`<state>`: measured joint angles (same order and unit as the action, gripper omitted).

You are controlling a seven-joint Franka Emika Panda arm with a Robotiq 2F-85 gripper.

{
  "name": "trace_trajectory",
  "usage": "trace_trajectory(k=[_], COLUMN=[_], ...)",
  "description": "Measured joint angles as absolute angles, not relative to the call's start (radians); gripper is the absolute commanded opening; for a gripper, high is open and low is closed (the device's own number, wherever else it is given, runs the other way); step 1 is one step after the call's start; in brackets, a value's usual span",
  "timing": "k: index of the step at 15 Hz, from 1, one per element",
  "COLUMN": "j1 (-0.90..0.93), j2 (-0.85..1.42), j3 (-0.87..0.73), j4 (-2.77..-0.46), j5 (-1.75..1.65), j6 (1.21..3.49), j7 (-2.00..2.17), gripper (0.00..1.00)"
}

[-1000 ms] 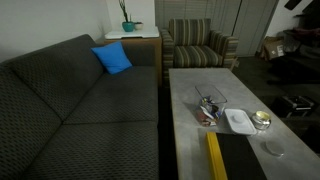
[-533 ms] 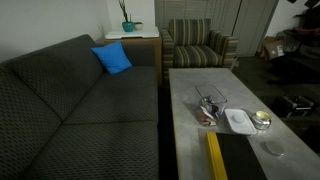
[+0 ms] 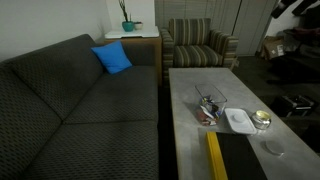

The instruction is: Place the white lid on top of the food container on the left

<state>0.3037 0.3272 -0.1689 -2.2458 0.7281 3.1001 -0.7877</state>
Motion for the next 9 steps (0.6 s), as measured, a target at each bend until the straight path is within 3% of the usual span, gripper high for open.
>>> trace_trajectory(k=[4,9], j1=[0.324,0.254], j2=[0.523,0.751], j3=[-0.167,-0.148], j4=[-2.154,-2.031], j5=[0.722,0.283], j6=[3.143,3.134], j7=[-0.760,-0.369], gripper=[1.00,1.00])
